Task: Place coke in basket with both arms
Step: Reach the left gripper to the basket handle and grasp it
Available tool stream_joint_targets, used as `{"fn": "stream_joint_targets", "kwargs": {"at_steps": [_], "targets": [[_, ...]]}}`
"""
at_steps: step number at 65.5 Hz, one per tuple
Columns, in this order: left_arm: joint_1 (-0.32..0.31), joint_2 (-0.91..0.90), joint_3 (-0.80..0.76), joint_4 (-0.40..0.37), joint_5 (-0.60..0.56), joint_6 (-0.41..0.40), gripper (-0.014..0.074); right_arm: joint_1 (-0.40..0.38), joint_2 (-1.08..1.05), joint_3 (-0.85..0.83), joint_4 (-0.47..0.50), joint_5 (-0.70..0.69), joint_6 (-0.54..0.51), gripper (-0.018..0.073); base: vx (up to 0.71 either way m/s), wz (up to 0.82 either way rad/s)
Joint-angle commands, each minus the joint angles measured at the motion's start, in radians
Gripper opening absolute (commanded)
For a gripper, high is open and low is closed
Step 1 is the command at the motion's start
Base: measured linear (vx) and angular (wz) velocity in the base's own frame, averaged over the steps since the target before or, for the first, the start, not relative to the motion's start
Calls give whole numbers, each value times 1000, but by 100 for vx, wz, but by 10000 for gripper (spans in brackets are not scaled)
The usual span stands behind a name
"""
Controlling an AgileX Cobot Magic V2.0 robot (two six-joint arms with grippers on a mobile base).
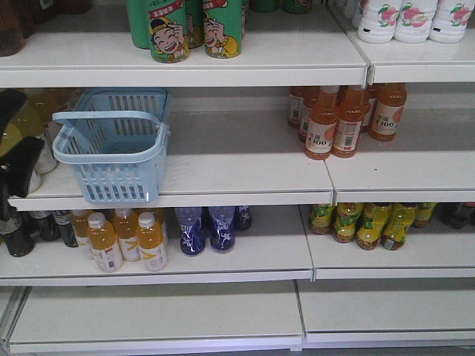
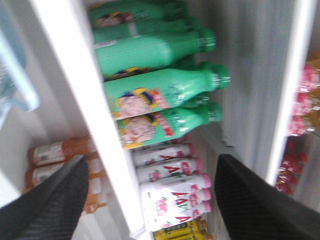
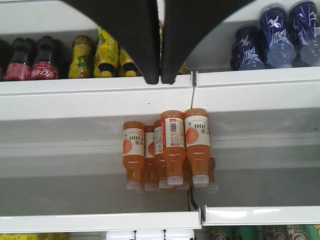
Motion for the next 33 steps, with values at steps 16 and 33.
{"fn": "stream_joint_targets", "kwargs": {"at_steps": [16,33], "targets": [[-3,383,-140,-100,-389,-46,540,-7,-18,15,-11,-76,-2,-4,0,0],[-3,597,-354,-95,-387,-47,540,-7,-18,15,-11,-76,-2,-4,0,0]]}}
